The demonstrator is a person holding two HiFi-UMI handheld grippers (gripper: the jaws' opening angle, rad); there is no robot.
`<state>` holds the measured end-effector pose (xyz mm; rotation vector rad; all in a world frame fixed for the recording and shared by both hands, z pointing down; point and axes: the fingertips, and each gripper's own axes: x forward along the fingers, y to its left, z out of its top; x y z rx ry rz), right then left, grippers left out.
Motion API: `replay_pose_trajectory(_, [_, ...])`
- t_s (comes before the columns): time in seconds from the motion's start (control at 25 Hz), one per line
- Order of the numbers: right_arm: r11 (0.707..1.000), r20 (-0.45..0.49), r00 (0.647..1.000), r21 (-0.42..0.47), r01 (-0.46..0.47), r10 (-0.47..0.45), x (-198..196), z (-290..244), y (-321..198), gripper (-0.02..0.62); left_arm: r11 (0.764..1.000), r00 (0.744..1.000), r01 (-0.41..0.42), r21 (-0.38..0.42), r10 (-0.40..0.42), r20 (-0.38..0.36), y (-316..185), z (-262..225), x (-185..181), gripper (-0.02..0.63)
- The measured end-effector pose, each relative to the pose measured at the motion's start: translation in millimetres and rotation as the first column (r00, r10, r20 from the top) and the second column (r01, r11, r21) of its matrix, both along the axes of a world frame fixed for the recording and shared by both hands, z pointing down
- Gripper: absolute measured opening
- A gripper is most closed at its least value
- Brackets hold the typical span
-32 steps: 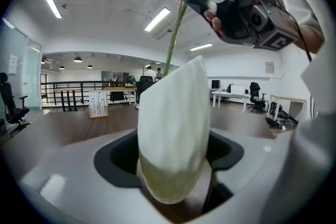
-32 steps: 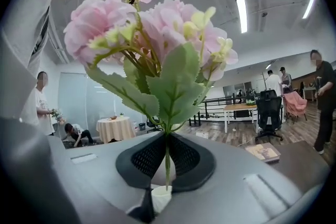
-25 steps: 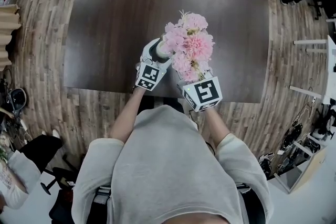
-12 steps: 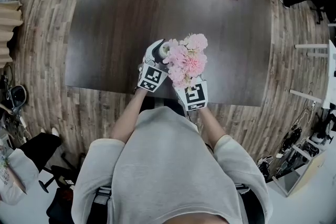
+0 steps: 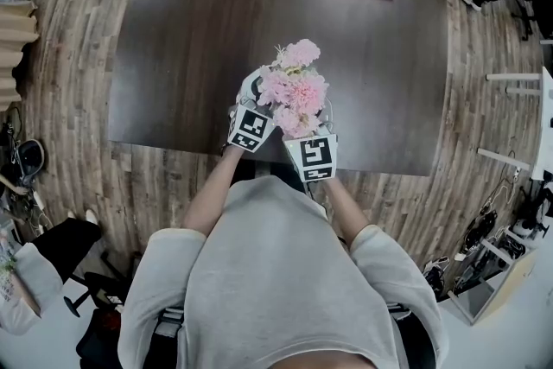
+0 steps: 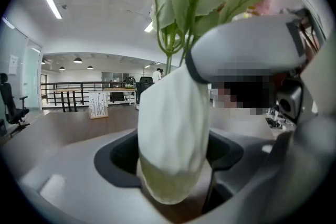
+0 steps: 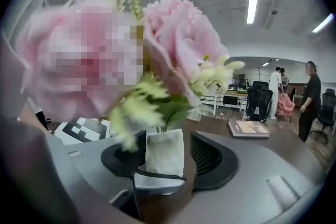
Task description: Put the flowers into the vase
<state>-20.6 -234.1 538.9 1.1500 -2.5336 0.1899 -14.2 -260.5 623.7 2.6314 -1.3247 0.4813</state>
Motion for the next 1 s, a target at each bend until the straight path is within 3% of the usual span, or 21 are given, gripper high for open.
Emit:
replay_pose_trajectory(0.28, [0.989, 0.049, 0.998, -0.150, -0.018, 0.026, 7, 40, 1, 0.310, 1.000, 1.000, 0.004, 0.007, -0.004, -0.007, 0, 1, 0, 0.350])
replay_pose_trajectory(1.0, [0.986, 0.060, 0.998, -0.166, 0.007, 0.003, 7, 45, 1, 0.318, 1.000, 1.000, -0.014, 0.024, 0.014, 0.016, 0, -3, 2, 0.362])
